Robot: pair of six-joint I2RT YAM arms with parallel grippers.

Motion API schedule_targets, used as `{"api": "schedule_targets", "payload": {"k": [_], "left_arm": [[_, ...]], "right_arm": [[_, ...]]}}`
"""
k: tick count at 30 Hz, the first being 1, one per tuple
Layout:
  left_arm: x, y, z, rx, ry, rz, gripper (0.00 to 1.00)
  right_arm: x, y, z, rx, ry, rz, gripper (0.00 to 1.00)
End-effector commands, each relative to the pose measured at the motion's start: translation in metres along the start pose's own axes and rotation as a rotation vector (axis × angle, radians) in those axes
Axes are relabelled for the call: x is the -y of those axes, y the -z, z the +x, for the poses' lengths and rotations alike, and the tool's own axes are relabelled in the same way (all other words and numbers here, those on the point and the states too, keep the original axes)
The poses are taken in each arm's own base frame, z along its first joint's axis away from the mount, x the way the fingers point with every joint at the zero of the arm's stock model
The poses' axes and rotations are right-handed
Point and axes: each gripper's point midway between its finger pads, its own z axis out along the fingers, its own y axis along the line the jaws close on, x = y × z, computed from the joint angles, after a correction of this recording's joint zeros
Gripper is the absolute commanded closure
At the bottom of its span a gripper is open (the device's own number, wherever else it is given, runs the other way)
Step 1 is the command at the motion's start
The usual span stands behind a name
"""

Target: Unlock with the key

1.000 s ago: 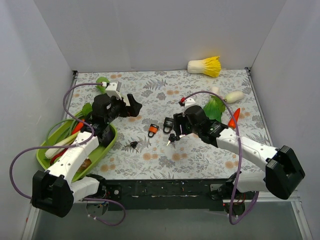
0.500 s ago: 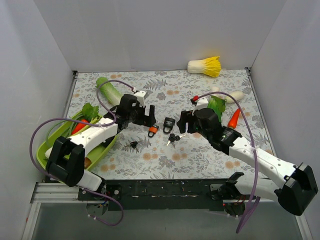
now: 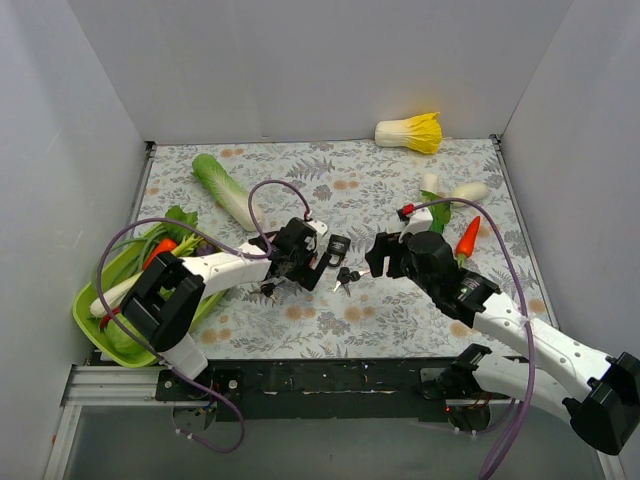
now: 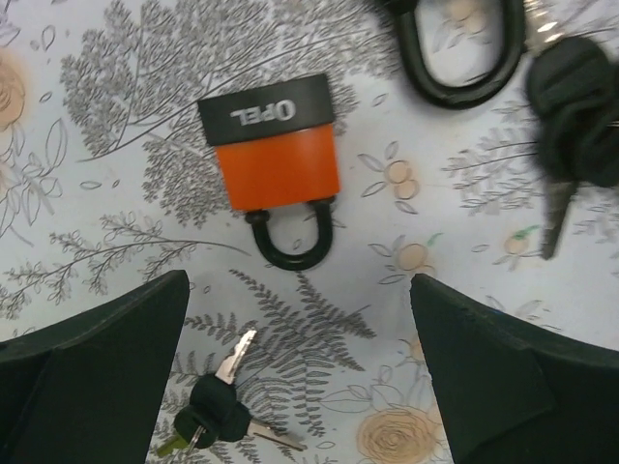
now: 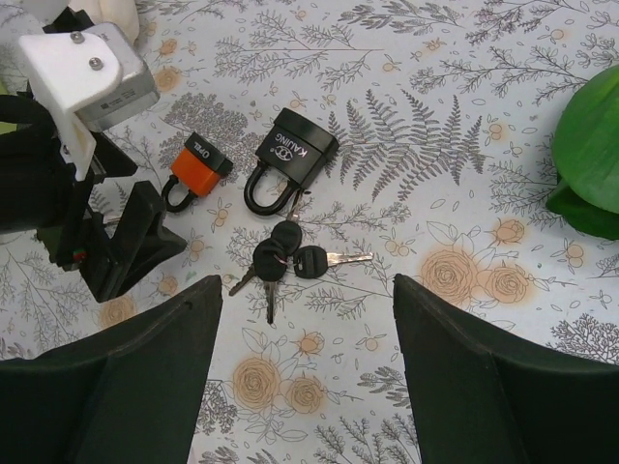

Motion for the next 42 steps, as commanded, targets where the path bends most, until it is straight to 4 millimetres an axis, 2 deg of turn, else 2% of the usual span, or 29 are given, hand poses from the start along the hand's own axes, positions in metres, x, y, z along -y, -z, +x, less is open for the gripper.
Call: {"api": "schedule_targets", "payload": {"k": [1,6,12,15,21,27,29,33,36,38,40,42], "left_arm": [[-0.031,0.001,-0.005,0.005,-0.013,-0.165,0.02],[-0.047,-0.005,-0.007,0.007,-0.010,-0.265,0.02],[-0.051,-0.006,-0.021,0.067,0.002,-0.294,0.02],[-0.060,-0.007,-0.024,0.078,0.013,-0.338,0.02],[-0.090,-0.003,-0.045,0.125,0.086,-0.426,0.02],[-0.115,-0.015,-0.062,0.118,0.096,-0.491,0.02],[-0.120,-0.019,-0.062,0.103,0.095,-0.507,0.02],[-0.125,-0.022,-0.074,0.119,0.115,-0.512,0.02],[-0.127,-0.012,-0.080,0.133,0.142,-0.522,0.02],[-0.125,-0.003,-0.077,0.137,0.169,-0.515,0.02],[-0.123,0.014,-0.074,0.161,0.218,-0.503,0.02],[-0.113,0.021,-0.069,0.165,0.242,-0.455,0.02]], "right_arm": [[0.001,0.006,-0.008,0.044,-0.035,-0.003,0.21],[-0.001,0.005,-0.005,0.043,-0.046,-0.015,0.22],[-0.005,0.000,0.000,0.026,-0.049,-0.034,0.22],[-0.008,-0.003,0.002,0.017,-0.049,-0.045,0.23],[-0.013,-0.006,0.009,-0.007,-0.058,-0.068,0.23],[-0.014,-0.003,0.012,-0.016,-0.071,-0.080,0.24],[-0.013,-0.001,0.013,-0.017,-0.075,-0.079,0.23],[-0.012,0.001,0.019,-0.027,-0.083,-0.085,0.23],[-0.012,0.000,0.024,-0.045,-0.081,-0.088,0.24],[-0.012,0.000,0.027,-0.054,-0.082,-0.088,0.24],[-0.011,0.000,0.029,-0.060,-0.081,-0.086,0.24],[-0.011,-0.001,0.030,-0.056,-0.088,-0.088,0.24]]}}
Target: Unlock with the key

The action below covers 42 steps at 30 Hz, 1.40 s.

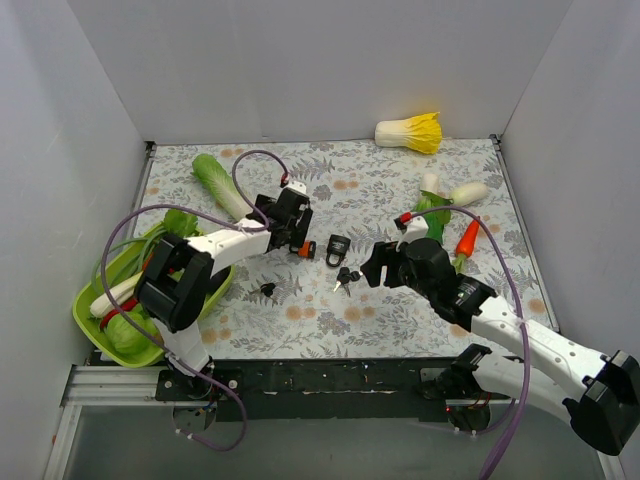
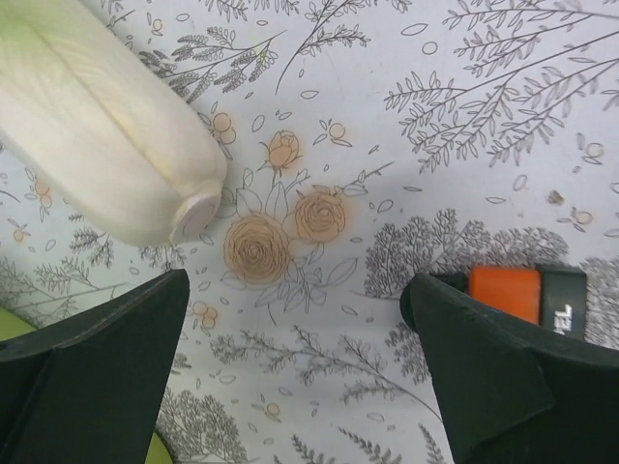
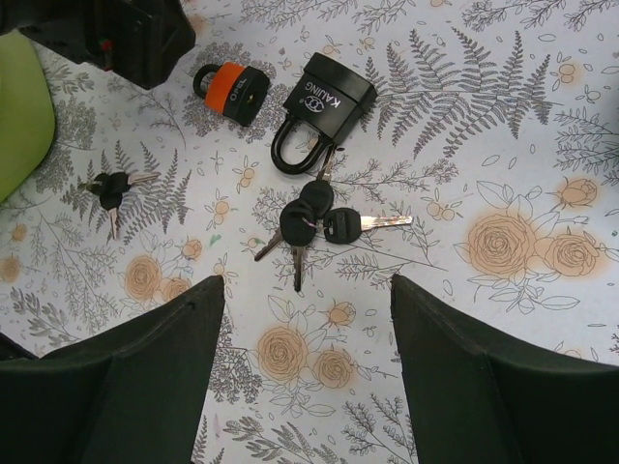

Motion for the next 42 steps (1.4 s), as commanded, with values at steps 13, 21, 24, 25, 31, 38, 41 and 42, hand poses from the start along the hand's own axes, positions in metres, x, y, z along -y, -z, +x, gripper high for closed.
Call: {"api": "schedule_targets", "payload": {"k": [13,21,24,25,31,38,41,42], "left_arm": [[0.041,0.053,0.042,-0.129,0.136,0.252,0.46],[0.059,0.053,0.055,-0.186,0.144,0.314,0.64],[0.067,0.045,0.060,-0.218,0.131,0.323,0.64],[0.069,0.040,0.066,-0.237,0.120,0.316,0.65],[0.067,0.022,0.049,-0.193,0.087,0.264,0.65],[0.052,-0.001,0.028,-0.153,0.093,0.168,0.65],[0.042,-0.009,0.018,-0.136,0.083,0.124,0.65],[0.039,-0.012,0.019,-0.144,0.078,0.111,0.65]], "right_arm": [[-0.008,-0.010,0.003,-0.006,-0.025,-0.040,0.26],[-0.004,-0.007,0.007,-0.003,-0.031,-0.030,0.26],[-0.004,-0.008,0.009,-0.007,-0.031,-0.033,0.26],[-0.005,-0.008,0.009,-0.009,-0.032,-0.035,0.26],[-0.004,-0.005,0.008,0.000,-0.036,-0.035,0.26],[0.000,0.000,0.012,-0.003,-0.037,-0.024,0.26],[0.003,0.002,0.013,-0.001,-0.037,-0.017,0.27],[0.003,0.003,0.014,-0.002,-0.038,-0.018,0.27]]}}
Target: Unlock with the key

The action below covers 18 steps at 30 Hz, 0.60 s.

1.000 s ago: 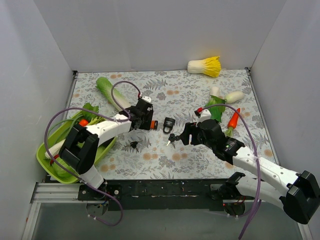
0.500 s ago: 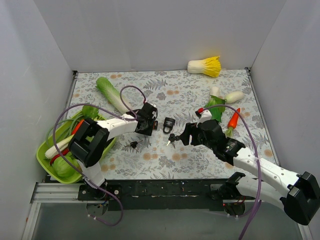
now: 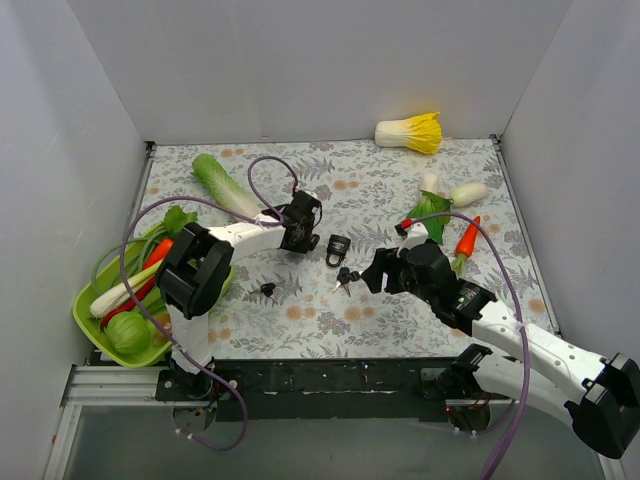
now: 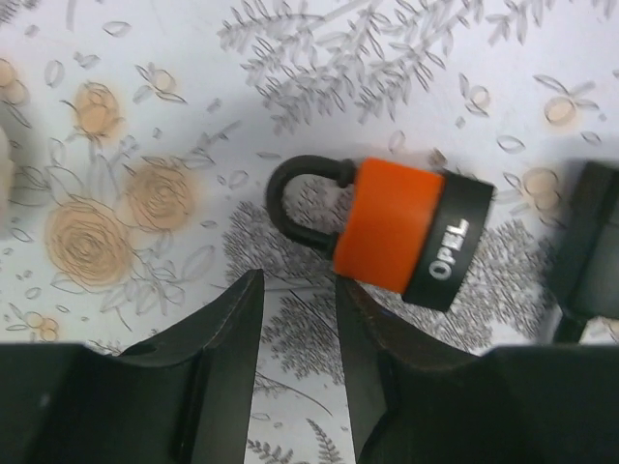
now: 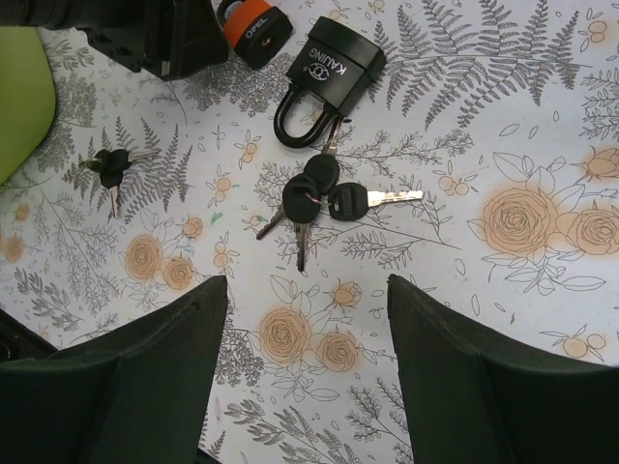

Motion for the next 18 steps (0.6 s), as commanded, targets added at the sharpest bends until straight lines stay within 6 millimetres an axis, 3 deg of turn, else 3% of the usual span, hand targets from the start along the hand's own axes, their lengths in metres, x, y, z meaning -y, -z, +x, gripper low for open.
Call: {"api": "schedule_targets", "payload": {"k": [1,6,15,18], "left_arm": [[-0.026,-0.006,-0.023,0.040,-0.016,-0.111,0.65],[-0.036,-0.010,-0.035,0.054,-0.003,-0.121,0.63],[0.006,-0.011,-0.059,0.087,0.044,0.093,0.59],[0.008,-0.015,-0.063,0.097,0.047,0.092,0.59]], "right_arm": [[0.003,0.004,-0.004,0.029,-0.015,0.011,0.26],[0.005,0.007,-0.001,0.030,-0.021,0.016,0.26],[0.003,0.003,0.001,0.016,-0.026,0.009,0.26],[0.003,0.002,0.001,0.014,-0.026,0.009,0.27]]}}
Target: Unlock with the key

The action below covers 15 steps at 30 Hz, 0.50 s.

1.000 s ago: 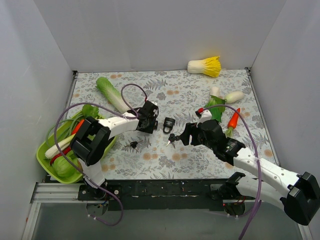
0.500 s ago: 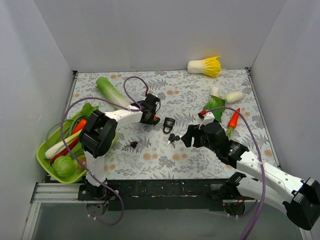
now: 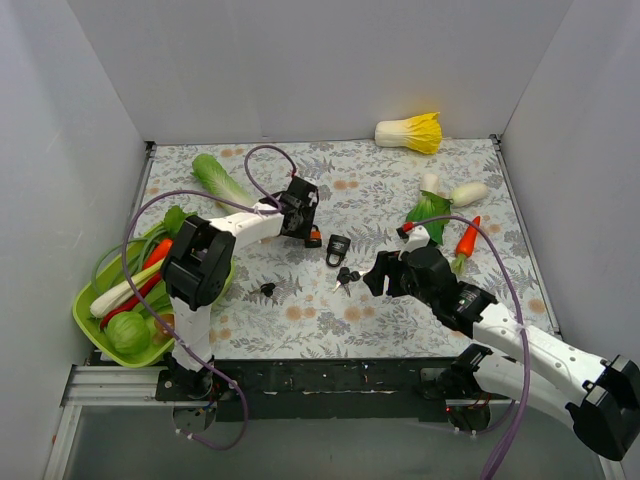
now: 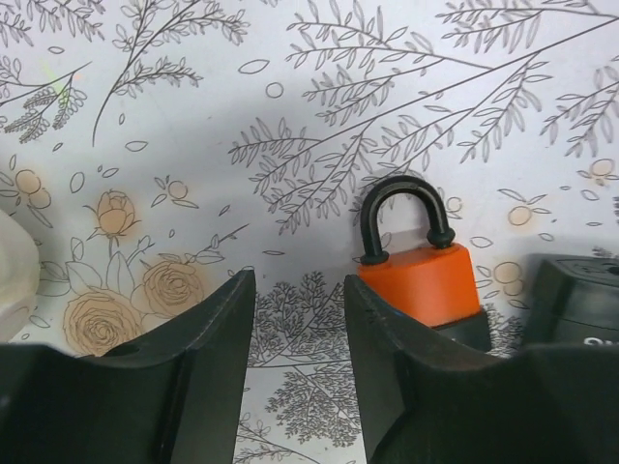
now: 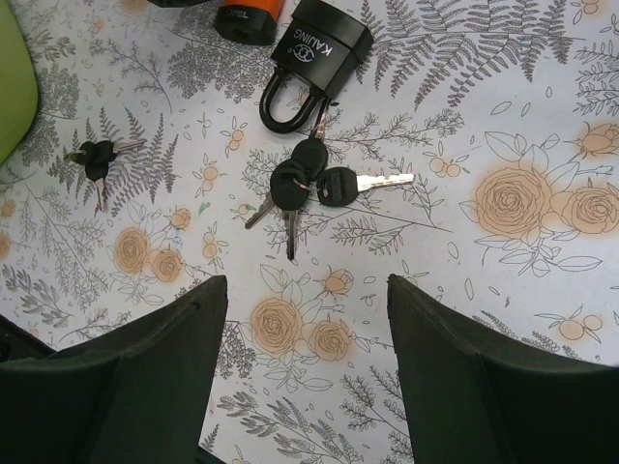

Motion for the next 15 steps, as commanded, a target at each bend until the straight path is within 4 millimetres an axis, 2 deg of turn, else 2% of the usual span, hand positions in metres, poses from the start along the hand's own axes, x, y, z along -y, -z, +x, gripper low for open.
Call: {"api": "schedule_targets", "payload": {"k": [1,6,9,10,11,13,14,15], "left_arm": [[0.016,0.001,-0.025,0.057,0.022,0.065,0.59],[0.012,0.000,-0.024,0.058,0.026,0.044,0.57],[0.004,0.012,-0.036,0.100,0.038,0.009,0.54],[0.001,0.022,-0.043,0.125,0.045,0.007,0.50],[-0.001,0.030,-0.048,0.146,0.060,0.004,0.37],[0.000,0.044,-0.056,0.179,0.079,0.020,0.20],[0.000,0.062,-0.060,0.205,0.099,0.047,0.08],[0.002,0.070,-0.059,0.213,0.104,0.072,0.05]], "right_arm": [[-0.005,-0.001,-0.009,0.029,-0.016,-0.013,0.26],[-0.005,-0.002,-0.009,0.024,-0.019,-0.013,0.27],[-0.006,-0.001,-0.009,0.025,-0.019,-0.013,0.27],[-0.006,-0.002,-0.010,0.029,-0.018,-0.013,0.26],[-0.005,-0.002,-0.010,0.027,-0.017,-0.011,0.25],[-0.005,-0.002,-0.009,0.024,-0.011,-0.012,0.25],[-0.005,-0.002,-0.009,0.023,-0.009,-0.012,0.24],[-0.005,-0.003,-0.009,0.020,-0.006,-0.010,0.24]]}}
